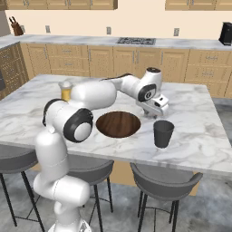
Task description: There are two ice cubes in the ice bowl. Place both ice cubes in the glass cup.
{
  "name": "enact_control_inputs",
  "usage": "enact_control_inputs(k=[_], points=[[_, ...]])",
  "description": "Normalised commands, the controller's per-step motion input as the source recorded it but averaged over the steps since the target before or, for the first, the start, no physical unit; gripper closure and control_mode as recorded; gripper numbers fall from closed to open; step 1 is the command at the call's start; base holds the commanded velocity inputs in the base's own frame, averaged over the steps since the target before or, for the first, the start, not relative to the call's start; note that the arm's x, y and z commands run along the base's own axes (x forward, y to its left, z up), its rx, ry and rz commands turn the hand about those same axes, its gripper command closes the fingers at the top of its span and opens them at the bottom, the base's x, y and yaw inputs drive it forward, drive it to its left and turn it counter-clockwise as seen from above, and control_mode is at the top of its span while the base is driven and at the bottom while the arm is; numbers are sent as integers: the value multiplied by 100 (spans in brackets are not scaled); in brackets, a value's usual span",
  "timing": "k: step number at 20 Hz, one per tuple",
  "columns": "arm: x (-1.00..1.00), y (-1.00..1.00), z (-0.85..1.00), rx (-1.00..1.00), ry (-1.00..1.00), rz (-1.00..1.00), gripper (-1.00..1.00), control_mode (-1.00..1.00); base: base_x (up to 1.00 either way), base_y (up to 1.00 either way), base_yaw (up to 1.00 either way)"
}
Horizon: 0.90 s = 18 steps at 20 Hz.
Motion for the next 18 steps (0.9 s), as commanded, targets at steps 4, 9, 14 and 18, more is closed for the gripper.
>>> enact_control_inputs(k=[4, 9, 14, 18], points=[[-1, -29, -2, 0, 0, -9, 100, -100, 0, 0, 0], [0, -36, -9, 5, 0, -8, 100, -100, 0, 0, 0], [0, -10, -28, 2, 0, -9, 100, -100, 0, 0, 0], [0, 0, -9, 0, 0, -1, 100, -100, 0, 0, 0]])
